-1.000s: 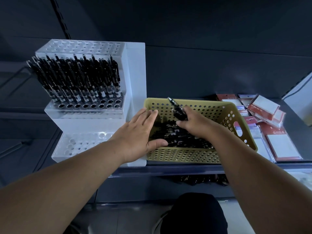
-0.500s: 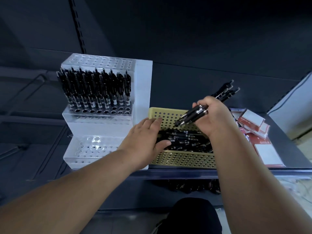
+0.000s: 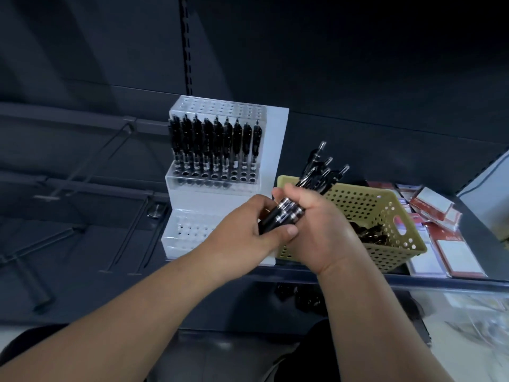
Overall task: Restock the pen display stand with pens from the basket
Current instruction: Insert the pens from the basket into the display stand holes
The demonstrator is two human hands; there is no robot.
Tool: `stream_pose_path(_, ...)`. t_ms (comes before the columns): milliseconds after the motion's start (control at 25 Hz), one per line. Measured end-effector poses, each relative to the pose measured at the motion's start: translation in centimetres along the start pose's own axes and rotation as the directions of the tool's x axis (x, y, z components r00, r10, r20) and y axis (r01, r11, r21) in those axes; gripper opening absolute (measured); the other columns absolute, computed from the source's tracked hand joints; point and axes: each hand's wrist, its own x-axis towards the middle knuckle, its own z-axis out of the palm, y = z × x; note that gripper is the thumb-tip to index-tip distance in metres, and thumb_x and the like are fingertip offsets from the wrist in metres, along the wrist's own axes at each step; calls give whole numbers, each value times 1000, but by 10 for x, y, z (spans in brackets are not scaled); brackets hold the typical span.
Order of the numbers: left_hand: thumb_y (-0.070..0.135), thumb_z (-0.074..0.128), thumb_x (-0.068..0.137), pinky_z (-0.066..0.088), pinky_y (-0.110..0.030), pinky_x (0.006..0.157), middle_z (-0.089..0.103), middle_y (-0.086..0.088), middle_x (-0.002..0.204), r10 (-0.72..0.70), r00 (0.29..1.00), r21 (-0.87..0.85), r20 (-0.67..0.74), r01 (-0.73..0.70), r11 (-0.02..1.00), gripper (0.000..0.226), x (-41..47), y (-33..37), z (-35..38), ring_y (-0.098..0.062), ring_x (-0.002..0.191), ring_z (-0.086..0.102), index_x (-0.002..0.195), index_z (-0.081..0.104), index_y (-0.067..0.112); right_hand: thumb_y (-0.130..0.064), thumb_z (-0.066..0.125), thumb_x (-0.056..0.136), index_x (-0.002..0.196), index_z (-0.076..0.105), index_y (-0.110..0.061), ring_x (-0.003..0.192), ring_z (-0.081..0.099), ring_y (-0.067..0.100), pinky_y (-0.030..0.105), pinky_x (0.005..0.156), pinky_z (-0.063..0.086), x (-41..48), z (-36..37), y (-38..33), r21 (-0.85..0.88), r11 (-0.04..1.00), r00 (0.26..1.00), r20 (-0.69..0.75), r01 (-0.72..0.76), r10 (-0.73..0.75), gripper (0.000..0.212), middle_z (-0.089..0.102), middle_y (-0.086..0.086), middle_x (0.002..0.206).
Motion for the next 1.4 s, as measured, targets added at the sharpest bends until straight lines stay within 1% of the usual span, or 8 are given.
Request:
stream_pose_path(120, 37, 64, 87, 47, -31, 66, 57, 6, 75, -66, 997, -113, 39, 70, 991, 20, -13, -5, -12, -11, 67, 56, 97, 54, 23, -19, 55, 92, 58, 68, -3, 55, 65, 20, 36, 67, 51, -2, 14, 18, -70, 997, 999, 43, -13, 16, 40, 63, 10, 60)
stream_pose_path(320, 38, 61, 90, 38, -27, 51, 55, 0, 70, -140, 987, -253, 78, 155, 955, 20, -28, -15, -30, -9, 52, 47, 95, 57, 20, -21, 59, 89, 73, 63, -3, 67, 62, 21, 32, 72, 49, 0, 28, 36, -176, 984, 997, 82, 22, -7, 25, 61, 9, 68)
stream_pose_path(480, 37, 56, 93, 36, -19, 46, 49, 4, 62, -184, 975, -291, 122, 212, 933, 20, -34, -15, -36, -11, 53, 52, 95, 57, 17, -27, 60, 83, 57, 70, -8, 58, 59, 26, 41, 63, 43, -3, 33, 40, -310, 950, 985, 172, 39, 16, 35, 63, 14, 66)
stream_pose_path(720, 33, 54, 94, 33, -21, 45, 59, -2, 76, -195, 973, -390, 121, 227, 892, 23, -36, -18, -40, -12, 49, 47, 97, 51, 11, -49, 61, 75, 84, 61, -11, 63, 50, 21, 39, 72, 42, 6, 30, 46, -389, 913, 982, 184, 119, -49, 39, 62, 8, 73)
stream_pose_path(840, 30, 57, 93, 34, -21, 44, 56, -2, 71, -229, 973, -427, 41, 224, 876, 19, -32, -19, -43, -11, 47, 46, 98, 52, 12, -63, 63, 78, 106, 65, -18, 107, 61, 21, 44, 103, 39, 11, 30, 49, -496, 856, 989, 103, 144, -107, 53, 71, 0, 103)
stream_pose_path(1080, 27, 60, 92, 32, -16, 37, 58, -4, 68, -298, 954, -491, -46, 238, 838, 14, -26, -25, -51, -11, 42, 41, 95, 53, 16, -28, 58, 94, 108, 64, -20, 85, 57, 12, 29, 67, 41, 10, 26, 39, -361, 901, 971, 107, 239, -215, 17, 68, -4, 93)
stream_pose_path(1240, 30, 61, 91, 30, -18, 39, 61, -1, 65, -335, 941, -543, -35, 263, 797, 15, -20, -31, -57, -10, 41, 41, 94, 54, 17, -13, 38, 102, 122, 60, -15, 79, 62, 10, 26, 64, 45, 14, 22, 28, -174, 962, 958, 232, 211, -168, 30, 71, 2, 102)
stream_pose_path(1400, 29, 61, 92, 31, -20, 38, 60, -2, 70, -365, 928, -553, -73, 267, 789, 13, -12, -38, -64, -12, 46, 47, 95, 56, 18, -12, 44, 100, 100, 61, -13, 75, 62, 12, 25, 64, 50, 18, 26, 20, -160, 952, 950, 220, 260, -222, 17, 70, 3, 89)
